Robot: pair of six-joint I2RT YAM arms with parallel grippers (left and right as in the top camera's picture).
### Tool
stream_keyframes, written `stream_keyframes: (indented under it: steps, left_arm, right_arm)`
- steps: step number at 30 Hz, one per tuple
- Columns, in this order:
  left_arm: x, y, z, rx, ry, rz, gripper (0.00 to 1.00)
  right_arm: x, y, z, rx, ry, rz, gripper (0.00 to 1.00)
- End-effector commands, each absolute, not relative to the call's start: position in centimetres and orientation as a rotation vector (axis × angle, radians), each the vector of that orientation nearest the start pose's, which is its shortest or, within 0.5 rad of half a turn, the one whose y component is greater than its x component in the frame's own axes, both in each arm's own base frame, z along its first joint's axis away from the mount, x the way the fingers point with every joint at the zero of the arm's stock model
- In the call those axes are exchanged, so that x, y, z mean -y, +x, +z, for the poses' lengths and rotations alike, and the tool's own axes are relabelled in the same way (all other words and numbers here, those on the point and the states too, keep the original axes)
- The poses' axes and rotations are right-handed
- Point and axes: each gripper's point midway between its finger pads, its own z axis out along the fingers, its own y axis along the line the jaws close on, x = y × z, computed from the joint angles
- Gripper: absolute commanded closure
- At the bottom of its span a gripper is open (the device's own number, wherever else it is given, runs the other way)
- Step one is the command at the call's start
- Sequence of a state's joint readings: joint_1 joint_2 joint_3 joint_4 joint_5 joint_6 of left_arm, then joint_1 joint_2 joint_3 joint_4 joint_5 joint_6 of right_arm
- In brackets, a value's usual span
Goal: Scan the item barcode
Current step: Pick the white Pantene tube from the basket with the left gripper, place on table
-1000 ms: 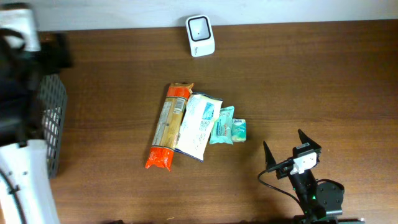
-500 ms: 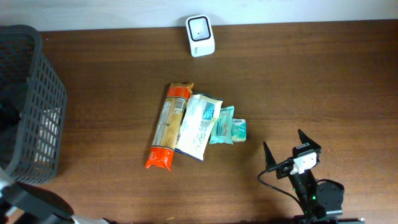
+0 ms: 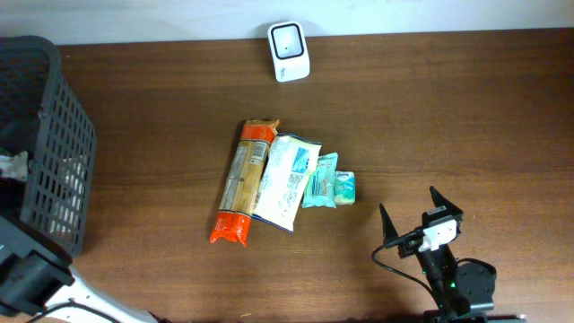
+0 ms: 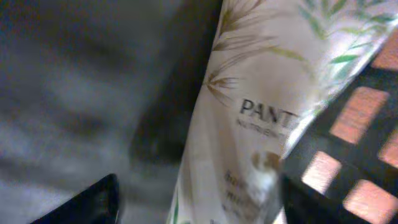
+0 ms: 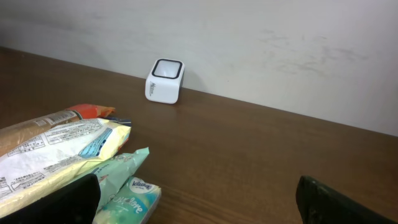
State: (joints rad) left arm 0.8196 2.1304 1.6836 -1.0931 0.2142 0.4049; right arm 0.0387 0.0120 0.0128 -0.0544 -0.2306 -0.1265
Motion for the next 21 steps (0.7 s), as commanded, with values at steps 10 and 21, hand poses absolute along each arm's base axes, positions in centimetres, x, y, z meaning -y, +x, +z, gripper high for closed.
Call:
stream_keyframes:
  steps: [10,21]
  left_arm:
    - [-27.6,31.0,2.8,-2.933,-0.704,-0.312,1.0]
    - [-26.9,38.3,30.2,-2.419,-0.639,-0.01,1.0]
  right_arm:
    - [-4.8,24.0,16.1,-1.601,-0.299,0.128,0.02]
    - [-4.8,24.0,16.1,-1.601,-0.299,0.128,0.02]
